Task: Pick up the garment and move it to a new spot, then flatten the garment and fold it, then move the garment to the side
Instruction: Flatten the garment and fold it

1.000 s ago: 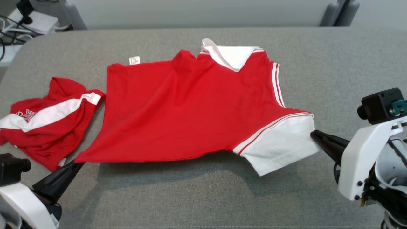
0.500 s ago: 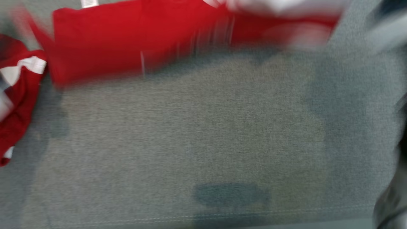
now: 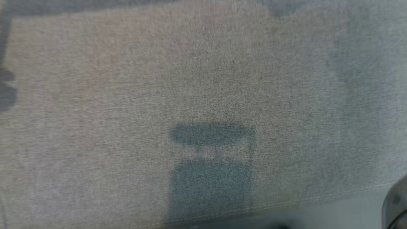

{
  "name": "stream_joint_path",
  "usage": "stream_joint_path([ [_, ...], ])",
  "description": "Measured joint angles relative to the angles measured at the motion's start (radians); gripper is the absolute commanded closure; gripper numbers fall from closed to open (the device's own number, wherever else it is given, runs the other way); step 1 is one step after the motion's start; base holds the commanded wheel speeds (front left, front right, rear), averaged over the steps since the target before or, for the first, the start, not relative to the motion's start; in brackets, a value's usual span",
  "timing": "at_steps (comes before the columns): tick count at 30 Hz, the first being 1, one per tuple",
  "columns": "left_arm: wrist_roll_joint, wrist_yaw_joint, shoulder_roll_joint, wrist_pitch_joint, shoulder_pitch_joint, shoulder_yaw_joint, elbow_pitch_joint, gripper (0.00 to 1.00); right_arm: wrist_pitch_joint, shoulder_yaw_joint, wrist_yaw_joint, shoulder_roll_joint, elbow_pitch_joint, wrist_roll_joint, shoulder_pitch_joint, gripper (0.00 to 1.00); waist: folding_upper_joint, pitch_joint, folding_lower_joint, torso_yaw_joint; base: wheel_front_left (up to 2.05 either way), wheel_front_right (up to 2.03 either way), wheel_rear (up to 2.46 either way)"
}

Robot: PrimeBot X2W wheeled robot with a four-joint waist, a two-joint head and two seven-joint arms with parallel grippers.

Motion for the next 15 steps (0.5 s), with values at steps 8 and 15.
stream_joint_path([
  [8, 0.183, 0.000, -0.166, 0.002, 0.406, 0.171, -0.012, 1.00, -0.375, 0.173, -0.001, 0.014, -0.053, 0.143, 0.528, 1.00, 0.0000, 0.149, 0.0000, -0.017, 0.00, 0.00, 0.00],
  [15, 0.260, 0.000, -0.238, 0.000, 0.518, 0.251, -0.032, 1.00, -0.484, 0.197, -0.001, 0.019, -0.102, 0.140, 0.670, 1.00, 0.0000, 0.115, 0.0000, -0.014, 0.00, 0.00, 0.00],
])
